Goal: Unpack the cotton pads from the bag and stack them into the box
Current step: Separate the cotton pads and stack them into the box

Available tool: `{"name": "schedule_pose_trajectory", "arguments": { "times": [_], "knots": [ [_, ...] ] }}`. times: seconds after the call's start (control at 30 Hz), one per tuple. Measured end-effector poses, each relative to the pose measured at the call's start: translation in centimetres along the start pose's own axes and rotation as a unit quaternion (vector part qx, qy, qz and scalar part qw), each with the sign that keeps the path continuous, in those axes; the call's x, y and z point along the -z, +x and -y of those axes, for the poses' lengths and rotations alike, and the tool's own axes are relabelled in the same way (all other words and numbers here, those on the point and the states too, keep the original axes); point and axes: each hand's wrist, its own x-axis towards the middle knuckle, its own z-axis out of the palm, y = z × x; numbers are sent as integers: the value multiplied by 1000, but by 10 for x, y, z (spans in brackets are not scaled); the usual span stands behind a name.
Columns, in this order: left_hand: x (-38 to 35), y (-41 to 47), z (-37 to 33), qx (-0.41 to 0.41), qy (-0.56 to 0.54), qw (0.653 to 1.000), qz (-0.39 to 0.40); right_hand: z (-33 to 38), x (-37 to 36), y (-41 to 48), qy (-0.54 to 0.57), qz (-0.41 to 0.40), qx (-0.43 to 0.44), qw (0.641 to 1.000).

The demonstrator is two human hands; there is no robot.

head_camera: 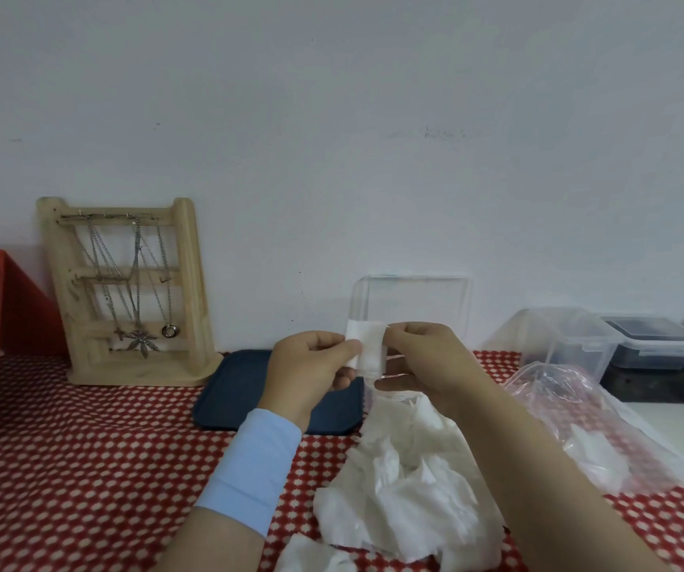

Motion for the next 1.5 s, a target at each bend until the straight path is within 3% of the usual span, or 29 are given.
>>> {"name": "schedule_pose_trajectory", "arguments": {
  "times": [0.2,0.37,0.47,0.53,0.7,0.8,0.87,0.97,1.07,1.17,1.27,1.33,1.4,1.47,1.5],
  "knots": [
    [-1,0,2,-26,43,998,-26,1,-3,-1,-3,3,20,1000],
    [-1,-1,1,-12,46,999,-5,6,-5,-6,-12,54,21,998],
    [3,3,0,9,107,994,19,4,-4,-5,-48,35,36,998],
    [12,7,1,49,108,991,59,3,-2,-4,-43,30,32,998],
    [27,5,0,103,-74,963,239,4,-2,-5,-40,89,10,995],
    [32,7,0,92,-30,974,207,3,-8,-7,-73,80,3,994],
    [40,10,2,89,-10,983,159,4,-14,-6,-173,50,16,984],
    [54,16,5,71,18,993,87,14,-23,-8,-404,61,92,908],
    [64,21,7,64,47,996,52,24,-44,-16,-582,269,87,763],
    [65,23,7,62,54,996,44,14,-71,-18,-651,399,35,644],
    [63,23,7,55,58,996,43,2,-86,-18,-682,425,30,594],
    [64,22,7,49,59,996,45,0,-89,-19,-685,429,35,589],
    [65,23,8,45,64,996,43,2,-87,-19,-672,424,45,605],
    [64,23,8,44,71,996,44,9,-79,-18,-636,395,58,660],
    [64,24,9,45,70,996,45,13,-72,-17,-602,371,69,704]
  ]
}}
